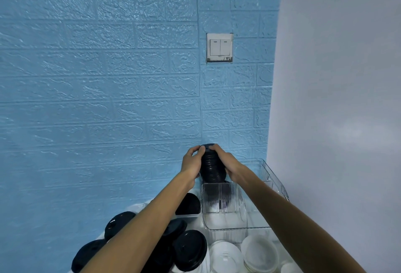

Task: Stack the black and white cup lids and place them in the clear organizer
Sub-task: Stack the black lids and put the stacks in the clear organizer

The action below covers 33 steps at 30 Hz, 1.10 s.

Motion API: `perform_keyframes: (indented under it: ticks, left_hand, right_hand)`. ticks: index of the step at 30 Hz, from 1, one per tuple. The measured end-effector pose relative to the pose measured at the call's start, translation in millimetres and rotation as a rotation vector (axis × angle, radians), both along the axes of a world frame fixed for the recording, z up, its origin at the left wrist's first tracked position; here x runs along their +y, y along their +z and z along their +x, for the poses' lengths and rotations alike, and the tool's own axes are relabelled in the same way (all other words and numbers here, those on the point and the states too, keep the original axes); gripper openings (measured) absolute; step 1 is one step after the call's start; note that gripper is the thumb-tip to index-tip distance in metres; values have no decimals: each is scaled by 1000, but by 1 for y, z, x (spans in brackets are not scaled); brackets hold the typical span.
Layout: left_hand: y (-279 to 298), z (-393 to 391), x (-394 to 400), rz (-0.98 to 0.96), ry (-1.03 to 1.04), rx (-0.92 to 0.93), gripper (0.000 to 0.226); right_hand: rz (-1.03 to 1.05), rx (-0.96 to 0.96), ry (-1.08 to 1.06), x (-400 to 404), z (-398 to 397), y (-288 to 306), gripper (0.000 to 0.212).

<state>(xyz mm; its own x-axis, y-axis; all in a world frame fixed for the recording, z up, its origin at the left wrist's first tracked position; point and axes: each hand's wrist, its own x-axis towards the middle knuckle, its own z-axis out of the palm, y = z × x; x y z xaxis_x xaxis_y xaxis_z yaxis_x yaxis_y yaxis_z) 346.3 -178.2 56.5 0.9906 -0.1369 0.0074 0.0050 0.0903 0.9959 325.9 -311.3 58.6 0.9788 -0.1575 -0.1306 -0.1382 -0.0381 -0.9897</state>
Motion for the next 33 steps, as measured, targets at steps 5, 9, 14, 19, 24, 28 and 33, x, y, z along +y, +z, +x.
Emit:
perform_keyframes:
  ticks: [5,9,14,19,24,28,33]
  left_hand:
    - [0,-2,0,6,-15,-16,33]
    - [3,-5,0,8,-16,-20,33]
    - [4,-5,1,27,-20,-13,33]
    - [0,-5,-1,46,-7,-31,33]
    - [-2,-3,-2,182,-35,-60,36]
    - [-4,-2,0,260,-41,-124,39]
    - [-8,3,2,604,-48,-183,59]
  right_hand:
    - [-12,3,-17,-2,-5,2,50]
    - [-75,17,7,-3,-6,5,53]
    - [-166,43,62,-5,-8,12,56]
    - [-167,68,93,-6,-14,11,48]
    - [-126,77,127,-10,-14,4,44]
    - [-81,73,155,-12,-13,1,46]
    - [-223,49,102,-16,-6,2,61]
